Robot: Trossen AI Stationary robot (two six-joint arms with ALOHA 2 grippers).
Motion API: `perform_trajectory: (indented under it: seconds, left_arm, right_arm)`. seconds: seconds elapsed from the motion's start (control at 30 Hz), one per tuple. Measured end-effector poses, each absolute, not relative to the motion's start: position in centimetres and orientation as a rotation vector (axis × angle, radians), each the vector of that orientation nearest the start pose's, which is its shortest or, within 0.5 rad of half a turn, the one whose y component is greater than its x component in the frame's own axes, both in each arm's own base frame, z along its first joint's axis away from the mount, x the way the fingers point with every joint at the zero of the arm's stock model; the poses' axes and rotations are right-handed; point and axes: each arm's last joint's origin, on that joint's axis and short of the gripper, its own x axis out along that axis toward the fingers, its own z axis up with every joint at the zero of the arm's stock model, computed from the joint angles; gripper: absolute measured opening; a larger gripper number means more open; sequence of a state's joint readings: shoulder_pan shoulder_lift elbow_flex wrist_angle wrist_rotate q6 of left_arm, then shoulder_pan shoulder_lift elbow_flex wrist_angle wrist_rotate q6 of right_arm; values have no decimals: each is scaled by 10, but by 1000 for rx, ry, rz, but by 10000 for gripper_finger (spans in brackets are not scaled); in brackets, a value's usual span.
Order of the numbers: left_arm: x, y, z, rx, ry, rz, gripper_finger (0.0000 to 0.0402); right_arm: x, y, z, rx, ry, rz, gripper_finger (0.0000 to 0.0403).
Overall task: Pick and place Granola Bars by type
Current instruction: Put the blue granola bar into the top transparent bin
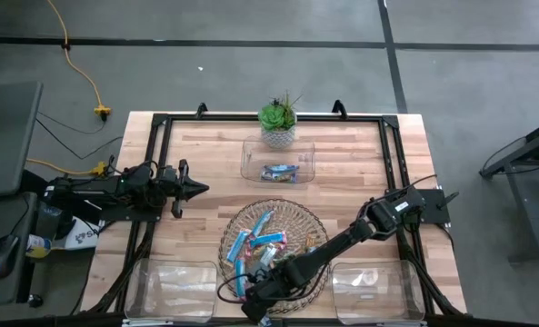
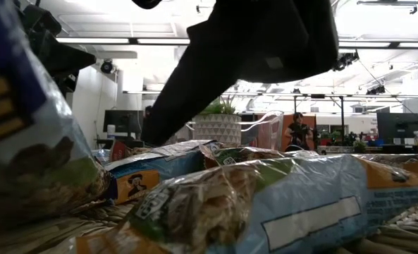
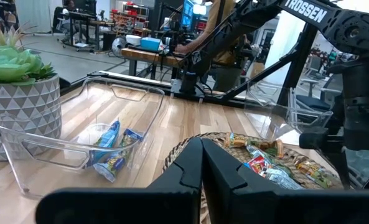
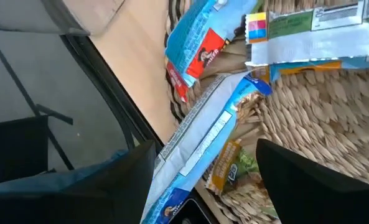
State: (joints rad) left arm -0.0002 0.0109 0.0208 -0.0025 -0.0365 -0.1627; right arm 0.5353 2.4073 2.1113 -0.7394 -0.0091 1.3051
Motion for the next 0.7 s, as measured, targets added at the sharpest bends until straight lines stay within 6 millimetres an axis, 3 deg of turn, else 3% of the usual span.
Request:
perform_trajectory:
  seconds: [0.17, 0.4, 0.7]
  left_arm:
    - [97, 1, 170, -163, -10, 36, 1]
    - [97, 1, 170, -162, -11, 36, 1]
    - [97, 1, 170, -162, -11, 35, 1]
  right_arm:
    - [446, 265, 178, 903, 1146, -228, 267]
    - [446, 271, 142, 1029, 1097, -193, 266]
    - [445, 274, 132, 1085, 1036, -133, 262]
